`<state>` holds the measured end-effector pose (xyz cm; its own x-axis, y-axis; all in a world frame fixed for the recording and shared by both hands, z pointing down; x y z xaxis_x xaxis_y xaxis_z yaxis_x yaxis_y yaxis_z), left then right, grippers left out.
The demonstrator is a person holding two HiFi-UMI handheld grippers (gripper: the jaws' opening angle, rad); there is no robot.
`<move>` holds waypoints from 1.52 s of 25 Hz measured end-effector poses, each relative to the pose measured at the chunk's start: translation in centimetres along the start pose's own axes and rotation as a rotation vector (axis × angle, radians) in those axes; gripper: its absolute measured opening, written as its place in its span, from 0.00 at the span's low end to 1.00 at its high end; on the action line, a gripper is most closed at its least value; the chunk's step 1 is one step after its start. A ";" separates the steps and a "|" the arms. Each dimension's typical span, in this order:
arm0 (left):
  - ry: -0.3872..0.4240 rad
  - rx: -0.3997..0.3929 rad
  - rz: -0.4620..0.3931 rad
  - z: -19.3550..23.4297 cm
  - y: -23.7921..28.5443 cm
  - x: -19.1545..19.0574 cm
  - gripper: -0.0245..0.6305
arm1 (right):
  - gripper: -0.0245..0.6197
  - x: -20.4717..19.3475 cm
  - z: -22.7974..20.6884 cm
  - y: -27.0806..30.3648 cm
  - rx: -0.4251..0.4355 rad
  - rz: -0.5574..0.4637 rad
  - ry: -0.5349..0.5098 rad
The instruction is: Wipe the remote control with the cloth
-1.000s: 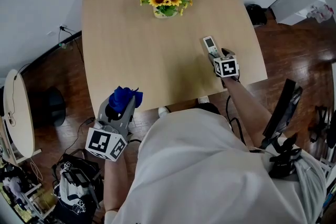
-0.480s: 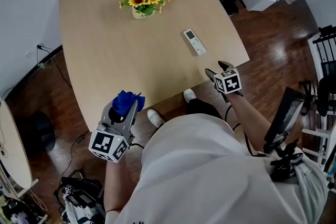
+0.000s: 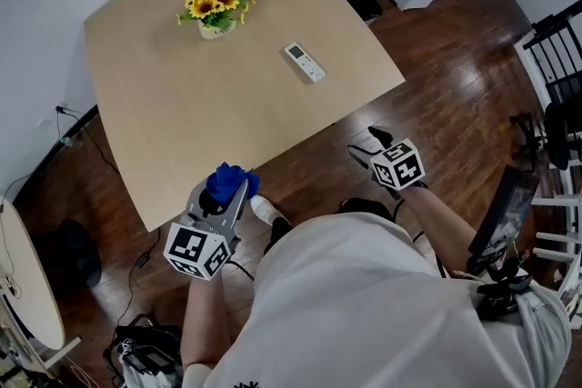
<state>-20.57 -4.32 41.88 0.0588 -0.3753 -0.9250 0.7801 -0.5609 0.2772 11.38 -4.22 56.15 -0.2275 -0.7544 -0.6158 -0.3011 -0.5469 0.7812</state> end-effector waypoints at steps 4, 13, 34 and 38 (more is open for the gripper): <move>0.023 0.036 -0.011 -6.8 0.3 -0.6 0.26 | 0.52 -1.9 -0.1 -3.1 0.080 -0.065 -0.069; -0.043 0.160 -0.001 -25.1 1.2 -4.8 0.26 | 0.52 -11.8 -0.3 -10.6 0.270 -0.085 -0.222; 0.054 0.059 0.021 -37.4 -13.7 -10.0 0.26 | 0.52 -20.0 13.7 -26.3 0.240 -0.209 -0.308; 0.041 0.042 0.015 -37.9 -16.3 -11.9 0.26 | 0.52 -21.4 16.4 -27.8 0.214 -0.213 -0.312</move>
<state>-10.37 37.26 38.55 0.0967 -0.3541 -0.9302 0.7521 -0.5862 0.3013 9.45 33.04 45.89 -0.3983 -0.4688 -0.7884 -0.5493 -0.5665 0.6143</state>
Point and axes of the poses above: the fingertips, and each gripper's own axes: y forward along the fingers, z to its left, x out of its top, the point moved 3 cm from there along -y, backward along the fingers, and after that the axes turned 3 degrees about y, right-handed, at the moved point
